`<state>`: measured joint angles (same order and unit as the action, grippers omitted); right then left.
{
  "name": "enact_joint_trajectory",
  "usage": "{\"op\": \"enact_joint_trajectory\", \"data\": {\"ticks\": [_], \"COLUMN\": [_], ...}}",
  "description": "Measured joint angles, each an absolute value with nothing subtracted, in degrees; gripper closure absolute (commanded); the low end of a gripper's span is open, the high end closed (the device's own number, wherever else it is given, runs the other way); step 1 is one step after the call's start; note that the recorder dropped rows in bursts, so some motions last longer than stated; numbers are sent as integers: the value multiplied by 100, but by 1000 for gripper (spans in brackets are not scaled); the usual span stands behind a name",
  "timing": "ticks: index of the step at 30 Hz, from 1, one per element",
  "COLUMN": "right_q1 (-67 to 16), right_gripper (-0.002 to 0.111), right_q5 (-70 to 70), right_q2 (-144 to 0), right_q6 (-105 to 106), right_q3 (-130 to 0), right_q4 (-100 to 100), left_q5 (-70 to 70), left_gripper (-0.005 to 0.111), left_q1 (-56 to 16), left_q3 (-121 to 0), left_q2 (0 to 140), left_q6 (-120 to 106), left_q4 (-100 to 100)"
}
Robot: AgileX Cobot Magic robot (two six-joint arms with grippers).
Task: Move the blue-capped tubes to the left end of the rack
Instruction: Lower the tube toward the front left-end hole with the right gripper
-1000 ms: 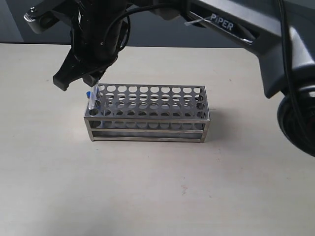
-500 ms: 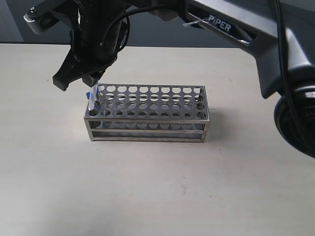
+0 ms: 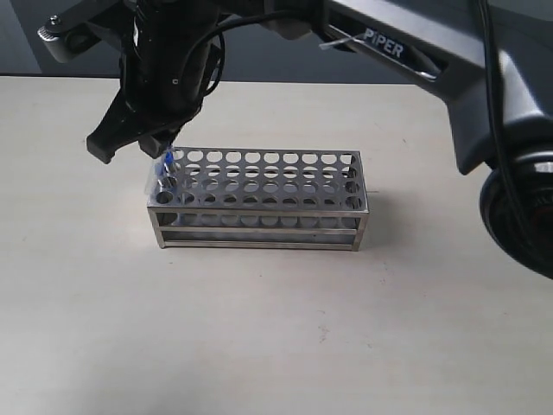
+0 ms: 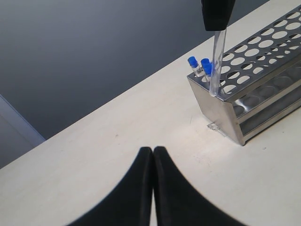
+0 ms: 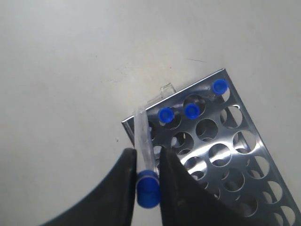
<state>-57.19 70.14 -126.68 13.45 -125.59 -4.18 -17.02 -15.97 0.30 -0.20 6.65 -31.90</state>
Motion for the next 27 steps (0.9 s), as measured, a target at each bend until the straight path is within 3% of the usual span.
{"op": "enact_joint_trajectory", "data": {"ticks": [14,27], "right_q1": [-5719,-5719], "right_gripper": [109,109], "right_q5": [7014,7011], "right_q2": [-12285,-12049], "right_q6": [1284,1249], "right_q3": [-12518,-11584], "right_q4": [-360,-220], "left_q5": [-1702,-1702], "left_gripper": [106,106], "left_q1": [-1597,-1597], "left_q3": [30,30], "left_q2": [-20,-20], "left_q6": [665,665], "left_q4": [-3190,-3190]}}
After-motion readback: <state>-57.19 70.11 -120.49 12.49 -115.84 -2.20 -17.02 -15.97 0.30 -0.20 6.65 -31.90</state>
